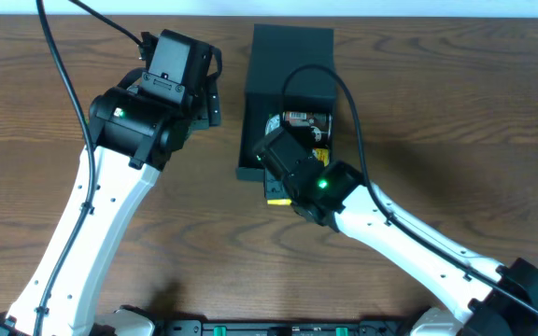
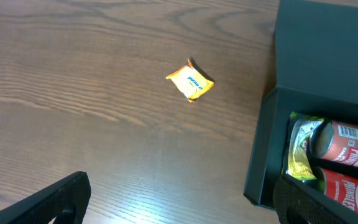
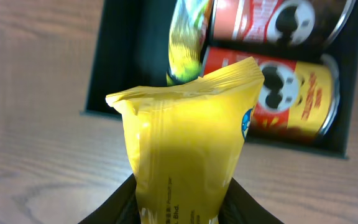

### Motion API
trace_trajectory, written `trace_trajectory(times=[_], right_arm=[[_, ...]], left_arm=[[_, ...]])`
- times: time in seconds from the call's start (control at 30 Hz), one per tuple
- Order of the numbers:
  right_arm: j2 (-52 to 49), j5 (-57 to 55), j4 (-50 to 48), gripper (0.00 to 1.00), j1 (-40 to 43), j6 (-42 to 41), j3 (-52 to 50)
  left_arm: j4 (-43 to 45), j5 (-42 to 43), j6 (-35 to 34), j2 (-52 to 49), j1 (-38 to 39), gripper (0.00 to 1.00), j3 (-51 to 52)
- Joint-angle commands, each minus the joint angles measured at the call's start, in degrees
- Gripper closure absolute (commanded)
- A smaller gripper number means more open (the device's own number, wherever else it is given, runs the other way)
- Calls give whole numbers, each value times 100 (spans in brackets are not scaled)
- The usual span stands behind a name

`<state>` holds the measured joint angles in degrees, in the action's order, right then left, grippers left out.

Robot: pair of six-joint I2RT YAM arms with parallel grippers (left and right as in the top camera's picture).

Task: Pack container
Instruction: 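Insert the yellow packet into the box left of the cans and release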

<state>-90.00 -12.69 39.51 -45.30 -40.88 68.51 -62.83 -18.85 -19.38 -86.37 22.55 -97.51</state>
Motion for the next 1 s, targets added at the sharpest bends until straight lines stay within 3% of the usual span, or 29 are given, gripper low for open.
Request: trace_trajectory(times=[0.0,0.3,0.97], right_arm=[[116,-234,-125,66,216,131,131],[-33,-109,-704,69,785,133,258],[-1794,413,-1582,68,774,136,1294]], left_arm=[[-20,-107,118,57,-63,5,-92],[-15,-107,164,57,-260,5,-92],[13,-125,317,57,-275,5,-92]])
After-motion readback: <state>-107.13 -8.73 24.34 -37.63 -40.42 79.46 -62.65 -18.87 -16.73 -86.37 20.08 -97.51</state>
